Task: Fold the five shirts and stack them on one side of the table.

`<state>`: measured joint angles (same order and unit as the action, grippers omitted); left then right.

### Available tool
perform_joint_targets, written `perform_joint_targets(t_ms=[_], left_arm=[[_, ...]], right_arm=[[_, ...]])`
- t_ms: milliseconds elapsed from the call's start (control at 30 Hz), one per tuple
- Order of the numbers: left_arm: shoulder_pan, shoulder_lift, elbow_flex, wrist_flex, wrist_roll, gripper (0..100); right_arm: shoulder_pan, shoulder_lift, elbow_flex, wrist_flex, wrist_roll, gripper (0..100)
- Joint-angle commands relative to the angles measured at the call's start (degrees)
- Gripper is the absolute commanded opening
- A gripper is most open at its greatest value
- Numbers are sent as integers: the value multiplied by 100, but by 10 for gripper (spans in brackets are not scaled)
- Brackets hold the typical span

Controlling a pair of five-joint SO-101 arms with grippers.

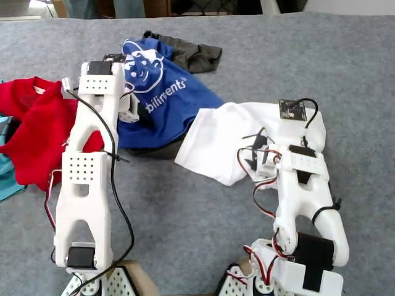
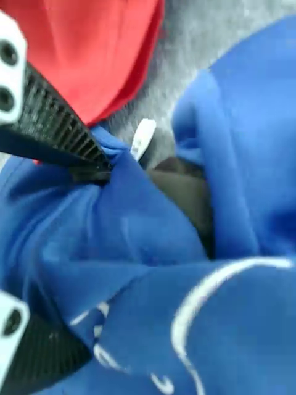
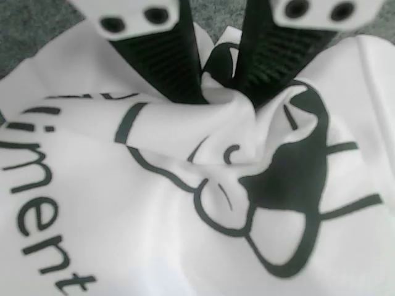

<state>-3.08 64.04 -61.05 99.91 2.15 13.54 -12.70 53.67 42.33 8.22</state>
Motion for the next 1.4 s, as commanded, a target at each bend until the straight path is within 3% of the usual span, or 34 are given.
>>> perform_joint_targets(t_ms=[0, 133, 467, 967, 1100, 1233, 1367], left_arm=[[251, 149, -92, 97, 26, 237], [268, 132, -400, 97, 26, 23], [-787, -492, -1209, 97, 26, 28], [-2378, -3297, -1921, 97, 18, 28], [-3187, -3930, -2158, 88, 18, 28], [-3987, -4105, -2237, 79, 26, 29], [-4224, -4018, -1833, 88, 0, 29]], right_arm=[[-26, -22, 22, -141, -70, 17], [-26, -22, 22, -141, -70, 17], [-18, -31, 22, -141, -70, 16], [105, -22, 22, -229, -70, 16], [97, -22, 22, -229, -70, 16], [88, -13, 31, -246, -70, 17], [88, -13, 31, -246, -70, 17]])
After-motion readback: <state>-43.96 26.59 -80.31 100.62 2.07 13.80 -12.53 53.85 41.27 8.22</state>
